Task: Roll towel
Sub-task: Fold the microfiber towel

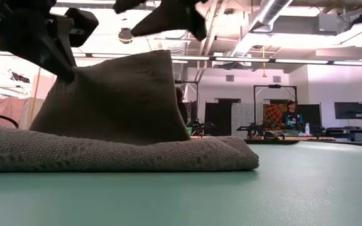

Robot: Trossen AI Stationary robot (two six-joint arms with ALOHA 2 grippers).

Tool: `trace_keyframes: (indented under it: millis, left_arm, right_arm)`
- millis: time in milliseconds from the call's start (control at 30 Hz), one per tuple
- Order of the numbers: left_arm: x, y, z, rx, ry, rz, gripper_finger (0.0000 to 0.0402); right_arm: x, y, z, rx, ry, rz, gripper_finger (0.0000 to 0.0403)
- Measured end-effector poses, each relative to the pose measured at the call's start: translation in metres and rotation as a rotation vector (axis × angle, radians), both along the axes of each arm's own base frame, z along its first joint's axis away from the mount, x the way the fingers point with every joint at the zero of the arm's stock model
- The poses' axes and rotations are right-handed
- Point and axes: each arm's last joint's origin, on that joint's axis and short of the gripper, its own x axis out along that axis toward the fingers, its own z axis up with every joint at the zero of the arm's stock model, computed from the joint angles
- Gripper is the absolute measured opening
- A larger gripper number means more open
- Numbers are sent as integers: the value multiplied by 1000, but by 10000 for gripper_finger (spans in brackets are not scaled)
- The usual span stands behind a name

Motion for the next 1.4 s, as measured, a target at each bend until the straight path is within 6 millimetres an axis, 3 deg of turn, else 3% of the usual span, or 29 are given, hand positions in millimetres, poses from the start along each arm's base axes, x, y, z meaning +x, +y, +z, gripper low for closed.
trace_keyframes:
  millis: [300,767,1000,1167,1333,1400]
  left_arm:
    - [1,-1,1,-52,-21,34,44]
    - [0,-5,1,-67,7,-43,126]
    - [-11,3,-8,-119,121,159,139]
    - [-8,3,-6,-249,43,321,139]
    - [-6,6,-4,-435,-60,597,139]
    - [-6,7,-5,-429,-60,617,139]
  right_arm:
    - [28,12,-13,-53,124,-5,208]
    - [31,13,-18,-39,172,-40,207]
    - [29,14,-23,32,164,-107,207]
    - [28,14,-32,49,150,-179,207]
    - [29,11,-31,71,133,-215,207]
    - [29,11,-31,73,135,-217,207]
